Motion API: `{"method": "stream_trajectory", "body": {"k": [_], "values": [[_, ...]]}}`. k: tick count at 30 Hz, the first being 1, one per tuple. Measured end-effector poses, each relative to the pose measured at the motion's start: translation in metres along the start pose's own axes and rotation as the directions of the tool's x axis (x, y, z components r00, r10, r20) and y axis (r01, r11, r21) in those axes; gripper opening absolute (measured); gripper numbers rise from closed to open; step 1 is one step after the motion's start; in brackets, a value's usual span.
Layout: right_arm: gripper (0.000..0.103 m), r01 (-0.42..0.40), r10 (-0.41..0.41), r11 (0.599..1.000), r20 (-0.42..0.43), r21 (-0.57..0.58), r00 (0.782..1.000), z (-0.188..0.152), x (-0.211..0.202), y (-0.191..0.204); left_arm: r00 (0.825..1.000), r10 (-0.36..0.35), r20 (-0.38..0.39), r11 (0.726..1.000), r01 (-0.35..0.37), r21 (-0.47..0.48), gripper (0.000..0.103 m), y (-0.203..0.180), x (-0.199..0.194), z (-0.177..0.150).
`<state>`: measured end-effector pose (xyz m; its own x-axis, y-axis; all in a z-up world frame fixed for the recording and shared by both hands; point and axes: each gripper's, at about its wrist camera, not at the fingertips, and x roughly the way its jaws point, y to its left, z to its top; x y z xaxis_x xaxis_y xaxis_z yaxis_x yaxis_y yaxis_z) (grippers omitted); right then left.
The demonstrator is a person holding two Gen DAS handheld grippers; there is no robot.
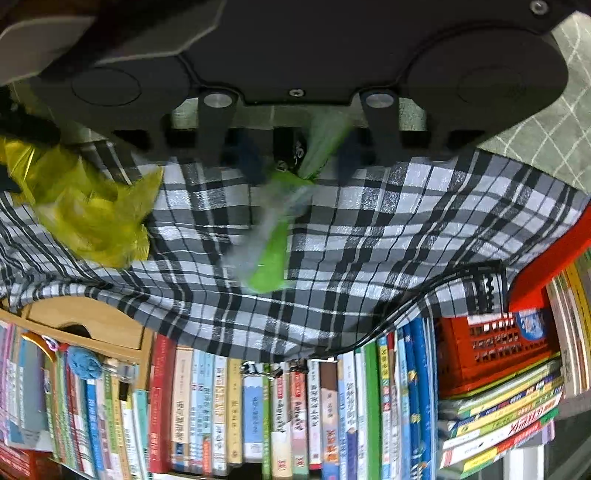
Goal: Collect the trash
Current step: 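Grasp the green-wrapped stick with the left tool while the right grasps the yellow bag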
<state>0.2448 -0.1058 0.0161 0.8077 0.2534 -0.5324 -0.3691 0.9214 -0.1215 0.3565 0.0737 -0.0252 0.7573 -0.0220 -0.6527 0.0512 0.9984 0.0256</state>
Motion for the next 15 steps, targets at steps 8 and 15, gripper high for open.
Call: {"method": "stream_trajectory", "body": {"k": [8,15], "values": [[0.042,0.007,-0.011,0.998,0.081,0.059,0.997,0.013,-0.044,-0.015,0.996,-0.036,0.084,0.999,0.035,0.008,0.028,-0.002,-0.044,0.011],[0.042,0.029,-0.041,0.995,0.124,0.091,0.991,0.018,-0.102,-0.029,0.992,-0.061,0.113,0.998,0.064,-0.022,0.028,0.005,-0.105,0.013]]}}
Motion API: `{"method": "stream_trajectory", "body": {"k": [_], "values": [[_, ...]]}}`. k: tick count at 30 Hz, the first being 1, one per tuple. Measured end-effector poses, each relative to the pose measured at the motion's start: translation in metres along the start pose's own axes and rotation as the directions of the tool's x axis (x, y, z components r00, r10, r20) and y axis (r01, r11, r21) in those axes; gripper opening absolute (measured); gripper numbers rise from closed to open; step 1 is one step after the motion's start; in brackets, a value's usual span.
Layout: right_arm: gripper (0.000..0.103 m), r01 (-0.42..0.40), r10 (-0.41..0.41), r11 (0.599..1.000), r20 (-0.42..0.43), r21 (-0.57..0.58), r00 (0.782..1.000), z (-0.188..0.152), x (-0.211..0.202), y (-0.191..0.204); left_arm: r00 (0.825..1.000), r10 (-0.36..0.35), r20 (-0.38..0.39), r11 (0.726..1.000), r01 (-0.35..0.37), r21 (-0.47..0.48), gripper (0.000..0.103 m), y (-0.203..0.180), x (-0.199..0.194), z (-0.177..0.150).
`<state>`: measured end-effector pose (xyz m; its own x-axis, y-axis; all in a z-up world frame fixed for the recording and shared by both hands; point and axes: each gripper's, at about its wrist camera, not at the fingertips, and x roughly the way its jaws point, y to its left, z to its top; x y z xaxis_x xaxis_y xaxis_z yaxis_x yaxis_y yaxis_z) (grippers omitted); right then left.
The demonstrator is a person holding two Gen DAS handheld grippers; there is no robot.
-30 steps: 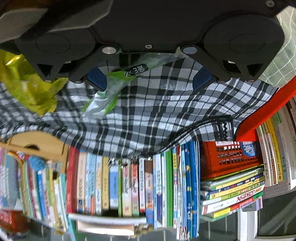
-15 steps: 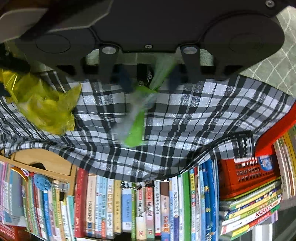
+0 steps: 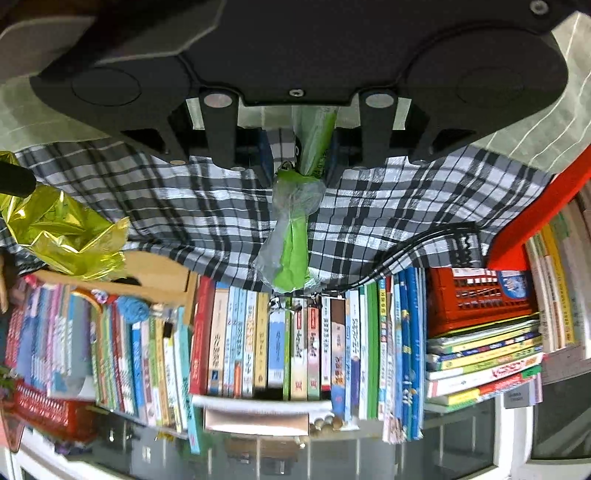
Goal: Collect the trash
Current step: 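Grasp the green-wrapped stick with the left tool while the right grasps the yellow bag, then lift the yellow bag with the right tool while the left holds the green stick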
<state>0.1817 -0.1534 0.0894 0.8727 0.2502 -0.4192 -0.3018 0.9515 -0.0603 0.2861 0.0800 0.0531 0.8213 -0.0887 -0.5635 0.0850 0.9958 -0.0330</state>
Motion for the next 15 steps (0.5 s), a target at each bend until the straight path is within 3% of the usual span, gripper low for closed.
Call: {"method": "stream_trajectory", "body": {"k": [7,15], "values": [[0.042,-0.012,0.012,1.0,0.034,-0.005,0.999,-0.009,-0.075,0.002,0.999,0.004,0.034,1.0,-0.005,0.011,0.028,-0.01,-0.086,-0.018],[0.043,-0.058,0.055,0.998,0.067,0.037,0.996,-0.05,-0.16,0.011,0.998,0.01,0.063,1.0,-0.009,-0.012,0.028,-0.03,-0.192,-0.086]]}}
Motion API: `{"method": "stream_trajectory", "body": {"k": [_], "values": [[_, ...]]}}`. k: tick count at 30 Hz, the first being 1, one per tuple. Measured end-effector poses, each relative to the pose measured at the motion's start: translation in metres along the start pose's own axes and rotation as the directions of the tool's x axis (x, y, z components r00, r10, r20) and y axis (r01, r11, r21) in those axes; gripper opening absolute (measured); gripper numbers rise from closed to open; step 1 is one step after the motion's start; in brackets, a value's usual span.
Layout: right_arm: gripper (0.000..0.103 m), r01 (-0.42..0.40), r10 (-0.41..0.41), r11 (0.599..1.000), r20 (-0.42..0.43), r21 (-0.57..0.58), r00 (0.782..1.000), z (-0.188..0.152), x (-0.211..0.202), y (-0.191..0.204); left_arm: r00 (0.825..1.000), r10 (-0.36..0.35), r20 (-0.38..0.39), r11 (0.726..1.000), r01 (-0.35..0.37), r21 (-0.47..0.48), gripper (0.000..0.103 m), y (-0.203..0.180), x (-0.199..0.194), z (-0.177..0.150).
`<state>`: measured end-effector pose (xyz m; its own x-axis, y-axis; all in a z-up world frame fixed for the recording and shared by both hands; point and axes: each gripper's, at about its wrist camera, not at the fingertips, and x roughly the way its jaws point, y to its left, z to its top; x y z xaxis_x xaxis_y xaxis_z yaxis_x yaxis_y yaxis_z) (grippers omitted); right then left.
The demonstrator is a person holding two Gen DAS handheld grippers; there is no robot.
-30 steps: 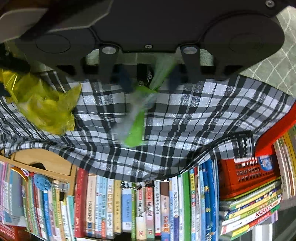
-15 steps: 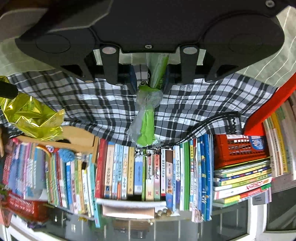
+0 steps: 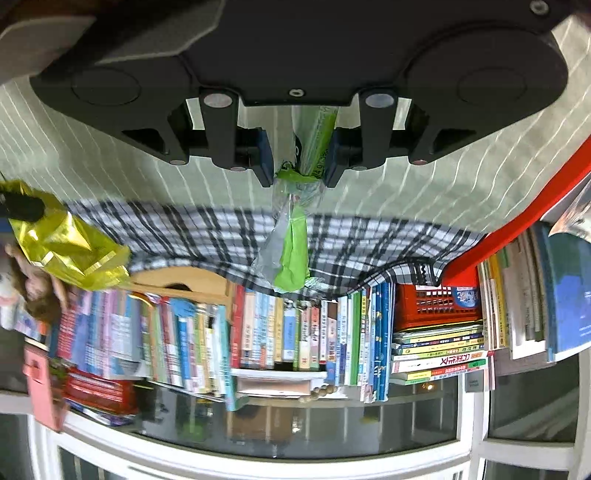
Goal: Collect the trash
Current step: 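Lift the yellow bag with the right tool while the left holds the green stick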
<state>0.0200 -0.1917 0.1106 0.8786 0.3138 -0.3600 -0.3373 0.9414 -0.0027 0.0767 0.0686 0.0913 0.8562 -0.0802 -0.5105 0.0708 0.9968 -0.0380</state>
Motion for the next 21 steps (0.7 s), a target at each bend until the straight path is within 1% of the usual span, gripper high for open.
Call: {"method": "stream_trajectory", "body": {"k": [3,5,9,11,14,21], "values": [[0.043,-0.012,0.012,1.0,0.005,0.013,1.0,-0.017,-0.028,0.004,1.0,-0.018,0.01,1.0,0.018,-0.002,0.028,-0.01,-0.038,-0.027],[0.043,-0.017,0.017,1.0,0.006,0.021,1.0,-0.029,-0.044,0.006,0.999,-0.047,0.009,0.999,0.047,-0.009,0.028,-0.018,-0.061,-0.045],[0.043,-0.032,0.031,0.998,0.014,0.059,0.999,-0.052,-0.074,0.007,0.996,-0.075,0.039,0.997,0.074,0.025,0.028,-0.034,-0.1,-0.075],[0.043,-0.041,0.04,0.996,0.011,0.077,0.999,-0.062,-0.086,0.008,0.995,-0.097,0.037,0.995,0.096,0.029,0.028,-0.04,-0.117,-0.089],[0.043,-0.057,0.057,0.994,0.004,0.097,0.998,-0.079,-0.1,0.008,0.991,-0.129,0.02,0.991,0.129,0.031,0.028,-0.048,-0.135,-0.108],[0.043,-0.088,0.092,0.985,-0.019,0.146,0.996,-0.115,-0.122,0.011,0.988,-0.157,0.006,0.986,0.157,0.062,0.028,-0.059,-0.168,-0.15]]}}
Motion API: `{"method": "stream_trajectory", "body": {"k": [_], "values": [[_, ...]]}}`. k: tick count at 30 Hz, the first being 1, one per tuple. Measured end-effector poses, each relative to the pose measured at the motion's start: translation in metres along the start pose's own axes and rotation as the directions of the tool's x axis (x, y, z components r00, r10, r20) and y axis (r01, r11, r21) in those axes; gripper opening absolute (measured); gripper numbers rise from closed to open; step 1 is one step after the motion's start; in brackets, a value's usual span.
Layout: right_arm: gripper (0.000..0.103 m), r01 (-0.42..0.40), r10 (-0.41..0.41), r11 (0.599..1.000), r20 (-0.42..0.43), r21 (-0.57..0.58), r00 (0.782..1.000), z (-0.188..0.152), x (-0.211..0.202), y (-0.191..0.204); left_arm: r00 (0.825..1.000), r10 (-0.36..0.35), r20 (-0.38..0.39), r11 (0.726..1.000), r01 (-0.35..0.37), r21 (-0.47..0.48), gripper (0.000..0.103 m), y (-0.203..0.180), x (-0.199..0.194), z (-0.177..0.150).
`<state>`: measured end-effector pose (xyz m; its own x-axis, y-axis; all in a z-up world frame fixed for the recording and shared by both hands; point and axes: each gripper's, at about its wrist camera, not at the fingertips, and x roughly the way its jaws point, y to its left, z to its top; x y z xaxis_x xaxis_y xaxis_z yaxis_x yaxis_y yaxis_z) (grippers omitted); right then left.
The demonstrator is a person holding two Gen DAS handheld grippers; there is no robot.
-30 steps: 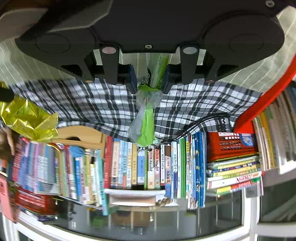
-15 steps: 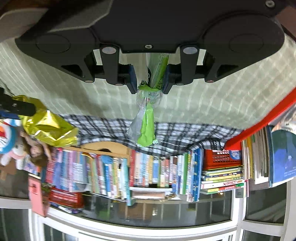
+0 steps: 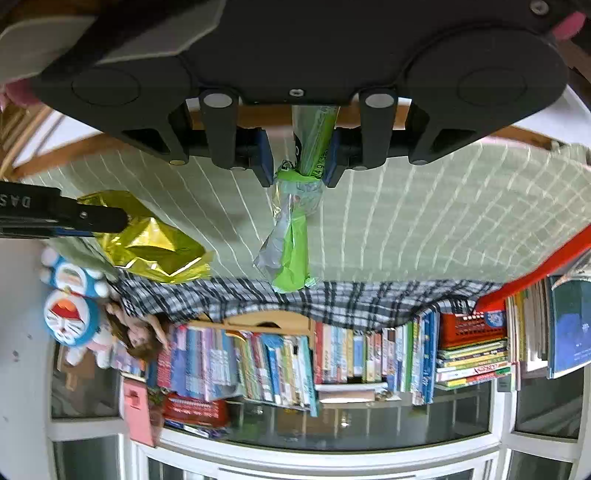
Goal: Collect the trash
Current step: 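Lift the yellow bag with the right tool while the left holds the green stick, then carry the green stick and yellow bag down past the bed edge to the bin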
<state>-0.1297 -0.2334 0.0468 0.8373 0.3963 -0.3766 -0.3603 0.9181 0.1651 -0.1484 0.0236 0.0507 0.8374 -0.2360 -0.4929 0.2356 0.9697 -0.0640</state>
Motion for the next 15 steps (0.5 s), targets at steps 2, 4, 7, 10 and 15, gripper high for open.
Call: {"method": "stream_trajectory", "body": {"k": [2,4,7,10,15], "values": [[0.043,-0.011,0.011,1.0,-0.008,0.016,1.0,-0.01,-0.005,0.001,1.0,-0.008,-0.012,1.0,0.008,0.005,0.028,-0.003,-0.005,-0.01],[0.043,-0.017,0.017,1.0,-0.015,0.017,1.0,-0.02,-0.011,0.003,1.0,-0.016,-0.021,1.0,0.016,0.001,0.028,-0.005,-0.012,-0.021],[0.043,-0.017,0.017,1.0,-0.023,0.006,1.0,-0.032,-0.018,0.009,0.999,-0.028,-0.041,1.0,0.027,-0.013,0.028,-0.004,-0.019,-0.034],[0.043,-0.022,0.022,1.0,-0.032,0.013,0.999,-0.04,-0.024,0.011,0.997,-0.034,-0.067,0.999,0.032,-0.026,0.028,-0.002,-0.022,-0.046],[0.042,-0.027,0.028,0.999,-0.038,0.031,0.999,-0.051,-0.032,0.014,0.995,-0.036,-0.096,0.999,0.033,-0.031,0.028,-0.001,-0.026,-0.064]]}}
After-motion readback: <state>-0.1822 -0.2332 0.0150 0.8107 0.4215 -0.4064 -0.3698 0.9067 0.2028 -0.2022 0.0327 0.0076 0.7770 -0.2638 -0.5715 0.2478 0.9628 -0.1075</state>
